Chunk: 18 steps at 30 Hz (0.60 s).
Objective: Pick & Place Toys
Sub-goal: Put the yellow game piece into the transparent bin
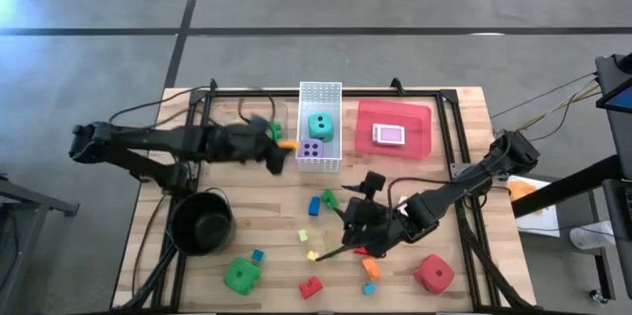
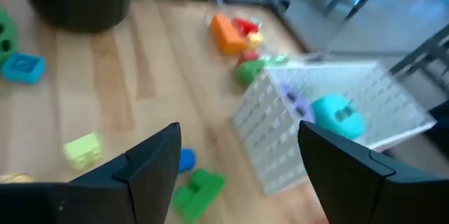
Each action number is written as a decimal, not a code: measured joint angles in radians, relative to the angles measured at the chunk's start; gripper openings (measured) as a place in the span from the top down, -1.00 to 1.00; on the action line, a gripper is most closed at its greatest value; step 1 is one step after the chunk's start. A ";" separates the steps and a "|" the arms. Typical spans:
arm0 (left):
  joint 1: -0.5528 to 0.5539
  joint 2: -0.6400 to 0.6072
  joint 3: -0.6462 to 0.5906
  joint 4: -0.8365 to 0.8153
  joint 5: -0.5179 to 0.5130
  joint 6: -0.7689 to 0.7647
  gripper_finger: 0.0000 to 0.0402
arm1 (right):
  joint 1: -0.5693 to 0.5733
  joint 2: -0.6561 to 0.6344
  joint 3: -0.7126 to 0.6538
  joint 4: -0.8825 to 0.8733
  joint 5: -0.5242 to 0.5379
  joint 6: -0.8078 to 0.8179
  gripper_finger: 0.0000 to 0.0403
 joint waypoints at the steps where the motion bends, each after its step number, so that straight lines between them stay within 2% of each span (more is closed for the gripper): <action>1: 0.035 -0.016 0.000 -0.045 -0.010 -0.009 0.32 | 0.009 0.003 -0.002 -0.016 -0.007 0.026 -0.39; 9: 0.336 0.007 0.000 -0.206 0.108 0.047 0.32 | 0.101 0.058 -0.002 -0.075 -0.070 0.252 -0.39; 14: 0.498 0.076 0.000 -0.293 0.117 0.113 0.32 | 0.155 0.091 -0.002 -0.090 -0.072 0.351 -0.39; 18: 0.568 0.145 0.000 -0.374 0.117 0.113 0.32 | 0.164 0.102 -0.003 -0.103 -0.072 0.373 -0.39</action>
